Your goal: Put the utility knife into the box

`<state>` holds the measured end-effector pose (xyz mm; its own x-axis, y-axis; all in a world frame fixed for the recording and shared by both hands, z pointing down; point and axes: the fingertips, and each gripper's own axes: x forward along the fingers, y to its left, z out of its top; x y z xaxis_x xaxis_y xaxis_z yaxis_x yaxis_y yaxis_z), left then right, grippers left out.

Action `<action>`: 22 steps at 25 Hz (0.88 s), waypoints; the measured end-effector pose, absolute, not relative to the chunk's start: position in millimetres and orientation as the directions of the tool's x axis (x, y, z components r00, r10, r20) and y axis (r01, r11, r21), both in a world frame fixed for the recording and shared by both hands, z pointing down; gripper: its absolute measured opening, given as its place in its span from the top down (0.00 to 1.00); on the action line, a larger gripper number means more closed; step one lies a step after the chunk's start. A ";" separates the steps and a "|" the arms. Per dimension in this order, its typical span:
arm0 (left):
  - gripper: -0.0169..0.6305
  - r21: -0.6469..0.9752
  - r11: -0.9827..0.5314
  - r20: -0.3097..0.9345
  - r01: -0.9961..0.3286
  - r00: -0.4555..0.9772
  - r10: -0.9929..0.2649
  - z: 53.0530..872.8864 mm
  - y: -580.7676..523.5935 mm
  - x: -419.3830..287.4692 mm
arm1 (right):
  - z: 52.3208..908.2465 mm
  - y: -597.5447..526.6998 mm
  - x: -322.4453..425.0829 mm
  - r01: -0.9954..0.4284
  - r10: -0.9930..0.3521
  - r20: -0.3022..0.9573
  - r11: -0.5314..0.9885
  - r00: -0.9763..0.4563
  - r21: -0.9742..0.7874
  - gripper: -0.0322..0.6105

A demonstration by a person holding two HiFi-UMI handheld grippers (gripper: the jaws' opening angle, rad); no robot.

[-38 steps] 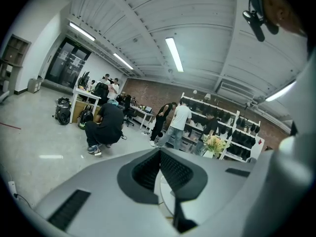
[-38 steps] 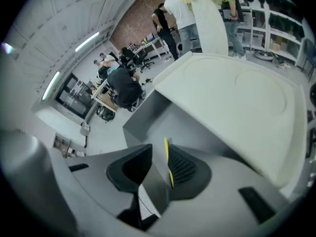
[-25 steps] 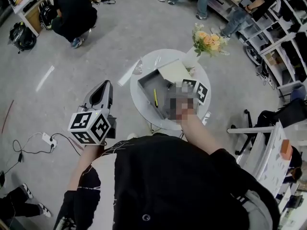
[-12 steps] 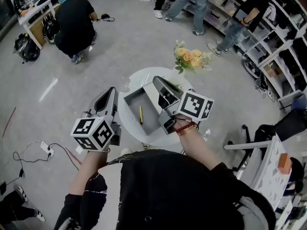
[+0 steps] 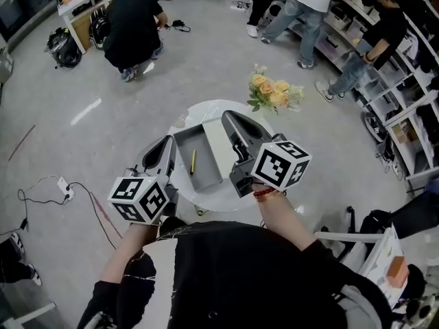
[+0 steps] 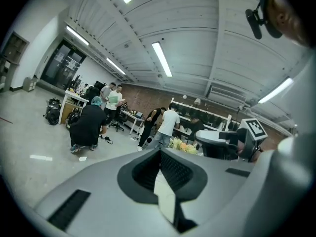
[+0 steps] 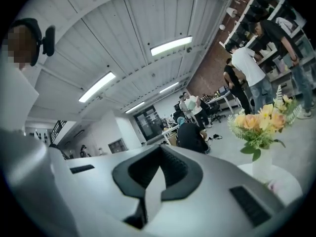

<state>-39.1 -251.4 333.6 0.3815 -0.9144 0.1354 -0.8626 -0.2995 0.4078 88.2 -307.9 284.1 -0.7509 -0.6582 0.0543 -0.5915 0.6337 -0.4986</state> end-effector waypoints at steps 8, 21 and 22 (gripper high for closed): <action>0.96 0.402 -0.236 0.147 -0.885 0.316 -0.937 344.2 -213.9 -15.1 | 299.3 -275.1 102.3 -0.575 -0.597 0.097 0.698 -0.797 -0.427 0.94; 0.96 0.398 -0.221 0.149 -0.890 0.300 -0.942 344.8 -195.4 13.3 | 318.3 -254.8 118.4 -0.570 -0.560 0.156 0.717 -0.814 -0.402 0.94; 0.96 0.399 -0.220 0.150 -0.890 0.300 -0.942 345.2 -194.4 14.2 | 319.7 -253.6 118.3 -0.569 -0.557 0.160 0.718 -0.815 -0.401 0.94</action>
